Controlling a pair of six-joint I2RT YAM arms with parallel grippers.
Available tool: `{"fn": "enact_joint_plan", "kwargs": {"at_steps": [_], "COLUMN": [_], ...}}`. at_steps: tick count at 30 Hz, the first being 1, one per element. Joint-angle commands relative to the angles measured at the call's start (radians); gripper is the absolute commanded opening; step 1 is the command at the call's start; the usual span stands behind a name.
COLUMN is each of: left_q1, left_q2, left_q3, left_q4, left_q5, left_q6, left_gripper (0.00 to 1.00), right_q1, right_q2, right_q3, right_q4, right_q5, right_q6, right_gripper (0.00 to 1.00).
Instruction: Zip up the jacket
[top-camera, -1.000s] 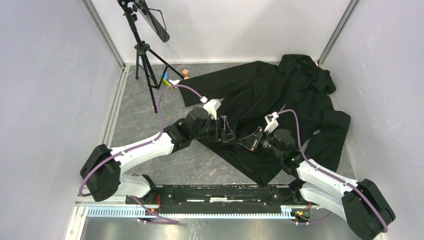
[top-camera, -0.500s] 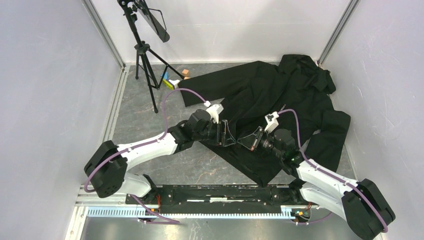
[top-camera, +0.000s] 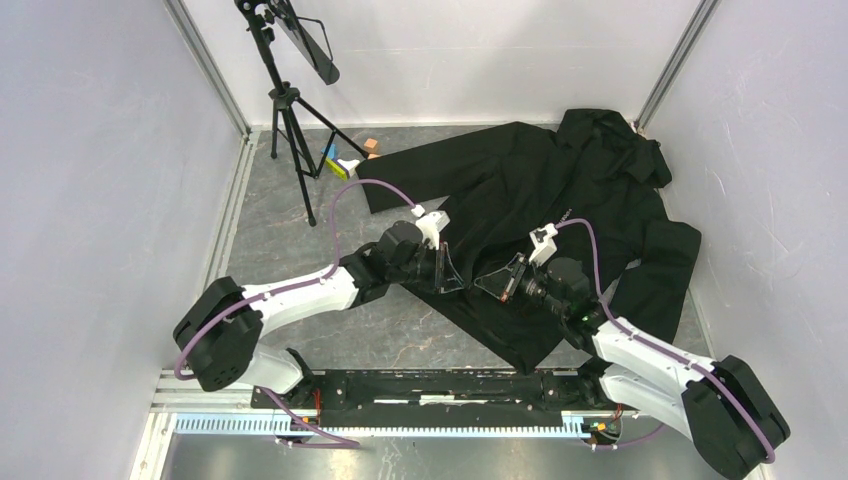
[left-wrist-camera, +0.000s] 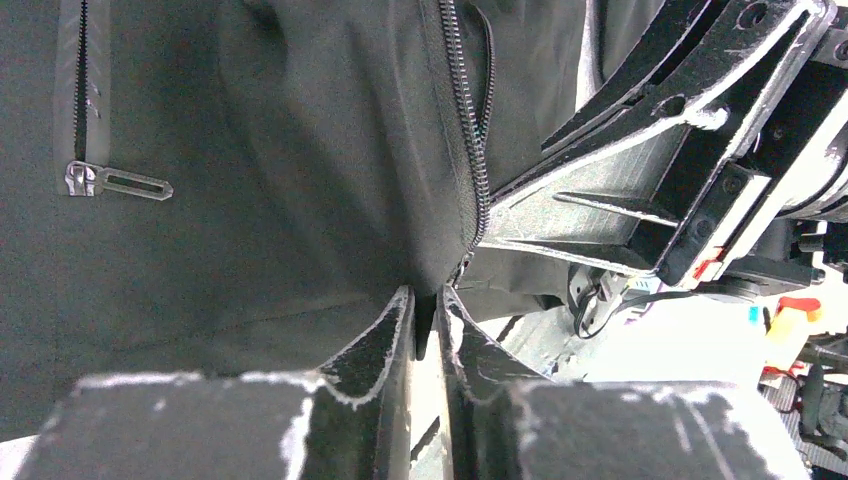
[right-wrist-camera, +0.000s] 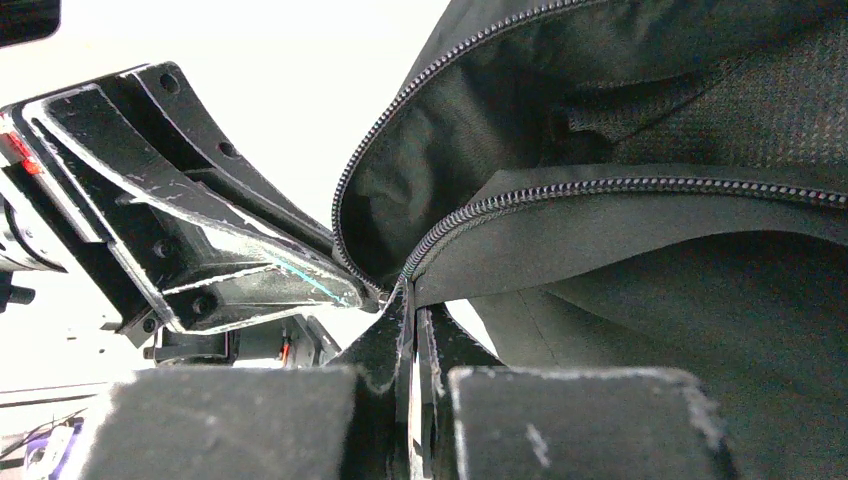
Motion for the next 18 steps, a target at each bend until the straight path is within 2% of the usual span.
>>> {"fn": "enact_joint_plan", "kwargs": {"at_steps": [1,3,5,8,9,13,18], "left_q1": [0.003,-0.001,-0.012,-0.069,-0.076,-0.074,-0.060], "left_q2": [0.003,-0.003,-0.001,0.014,0.019,-0.008,-0.020], "left_q3": [-0.020,-0.031,-0.032,0.002,-0.002,-0.050,-0.079], "left_q4": [0.046,0.045,0.023,-0.096,-0.106,-0.075,-0.024], "left_q5": [0.021,0.003,-0.012,-0.074,-0.061,0.012,0.136], "left_q6": [0.053,0.093,0.169,0.286,0.295,0.302,0.289], "left_gripper": [0.13,0.03,0.02,0.02,0.02,0.02,0.02], "right_q1": [-0.006,-0.006,-0.010,-0.042,-0.054,-0.087,-0.093], "right_q2": [0.006,0.010,0.002,-0.019,-0.014,0.035,0.057], "right_q3": [0.015,0.020,0.002,-0.097,-0.124,-0.167,-0.210], "right_q4": [0.046,0.043,0.056,0.248,0.319,0.415,0.500], "right_q5": [0.014,0.003,-0.010,-0.046,-0.058,-0.076,-0.092], "right_q6": [0.037,0.055,0.110,0.302,0.354,0.410,0.402], "right_gripper": [0.00,0.00,0.00,0.00,0.00,0.00,0.00]}}
